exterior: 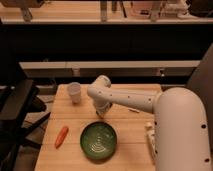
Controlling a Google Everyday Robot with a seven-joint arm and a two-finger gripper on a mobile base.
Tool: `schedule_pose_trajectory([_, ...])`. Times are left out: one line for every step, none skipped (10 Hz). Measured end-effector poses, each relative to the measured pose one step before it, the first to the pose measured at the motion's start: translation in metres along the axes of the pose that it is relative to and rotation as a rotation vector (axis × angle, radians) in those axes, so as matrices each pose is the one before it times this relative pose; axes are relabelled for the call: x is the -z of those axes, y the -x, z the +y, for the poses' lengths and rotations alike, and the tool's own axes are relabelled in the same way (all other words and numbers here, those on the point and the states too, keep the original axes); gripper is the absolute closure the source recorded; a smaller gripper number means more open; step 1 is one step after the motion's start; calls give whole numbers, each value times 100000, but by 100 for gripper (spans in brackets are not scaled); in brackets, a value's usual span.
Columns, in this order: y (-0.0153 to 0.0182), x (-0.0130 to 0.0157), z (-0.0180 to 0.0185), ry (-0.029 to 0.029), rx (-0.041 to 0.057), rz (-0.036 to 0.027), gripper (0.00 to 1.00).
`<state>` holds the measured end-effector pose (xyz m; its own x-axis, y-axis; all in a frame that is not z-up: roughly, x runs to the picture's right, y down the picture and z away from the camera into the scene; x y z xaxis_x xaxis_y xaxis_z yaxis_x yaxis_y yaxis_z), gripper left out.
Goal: Push the eraser across the table
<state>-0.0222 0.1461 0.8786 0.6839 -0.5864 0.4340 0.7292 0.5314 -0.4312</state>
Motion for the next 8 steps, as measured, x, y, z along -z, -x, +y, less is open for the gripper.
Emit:
schedule_pose_trajectory([67,42,-26,166,1189,152,98])
schedule_pose_trajectory([-2,3,73,263,1483,133,98])
schedule_pose_trajectory([478,140,-302,102,1957,-147,98])
schedule_pose_trajectory([758,80,-614,360,2327,-460,98])
schedule_pose_trajectory([659,154,-665,45,1968,-246,98])
schedule_pose_trajectory([484,-24,-222,264,973,-567,98])
schedule_pose_trajectory([352,-8,-98,382,2634,310,98])
schedule_pose_trajectory([85,45,-4,111,1892,131,98])
